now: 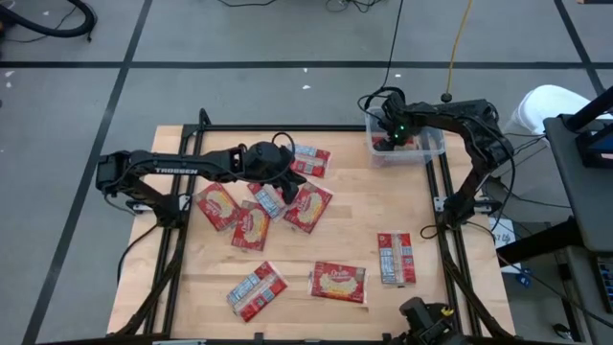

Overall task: Sort popcorn bags into baskets
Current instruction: Adjust the popcorn bag in the transparent container

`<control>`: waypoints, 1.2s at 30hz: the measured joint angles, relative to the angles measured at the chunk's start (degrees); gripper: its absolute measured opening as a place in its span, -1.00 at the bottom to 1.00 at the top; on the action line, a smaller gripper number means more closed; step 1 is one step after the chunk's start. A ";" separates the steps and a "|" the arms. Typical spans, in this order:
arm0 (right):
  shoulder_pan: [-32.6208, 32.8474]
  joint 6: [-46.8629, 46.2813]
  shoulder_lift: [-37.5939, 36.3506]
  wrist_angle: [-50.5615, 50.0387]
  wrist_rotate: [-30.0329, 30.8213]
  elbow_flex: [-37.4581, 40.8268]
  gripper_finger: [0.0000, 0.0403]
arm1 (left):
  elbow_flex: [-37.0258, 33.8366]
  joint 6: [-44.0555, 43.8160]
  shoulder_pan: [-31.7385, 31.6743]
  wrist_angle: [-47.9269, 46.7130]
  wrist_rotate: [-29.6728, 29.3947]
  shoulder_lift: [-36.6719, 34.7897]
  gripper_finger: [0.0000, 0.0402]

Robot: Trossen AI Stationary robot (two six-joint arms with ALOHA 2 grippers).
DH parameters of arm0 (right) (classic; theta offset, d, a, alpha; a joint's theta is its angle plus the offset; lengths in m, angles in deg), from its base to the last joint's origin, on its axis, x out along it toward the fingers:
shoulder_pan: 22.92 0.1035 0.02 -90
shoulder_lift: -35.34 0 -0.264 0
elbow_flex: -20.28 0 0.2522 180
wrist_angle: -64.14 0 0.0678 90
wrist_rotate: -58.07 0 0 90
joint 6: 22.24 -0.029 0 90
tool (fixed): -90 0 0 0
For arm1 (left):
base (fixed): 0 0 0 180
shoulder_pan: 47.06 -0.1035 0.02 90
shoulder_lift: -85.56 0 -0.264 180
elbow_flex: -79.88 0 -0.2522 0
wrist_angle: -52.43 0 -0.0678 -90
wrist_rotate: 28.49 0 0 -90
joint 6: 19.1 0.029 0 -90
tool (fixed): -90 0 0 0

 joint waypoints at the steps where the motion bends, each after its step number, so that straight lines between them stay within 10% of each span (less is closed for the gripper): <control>1: 0.25 -0.22 0.00 0.60 0.59 0.40 -0.02 | 0.00 0.00 -0.02 0.00 -0.01 0.00 -0.87; 10: 0.77 -4.76 0.15 4.68 0.06 2.97 -0.95 | 0.00 0.00 -0.07 0.08 -0.04 0.00 -0.87; 36: 0.66 -18.44 -27.01 5.59 -6.14 3.21 -1.00 | -0.02 1.03 -5.61 6.58 -3.14 0.00 -0.87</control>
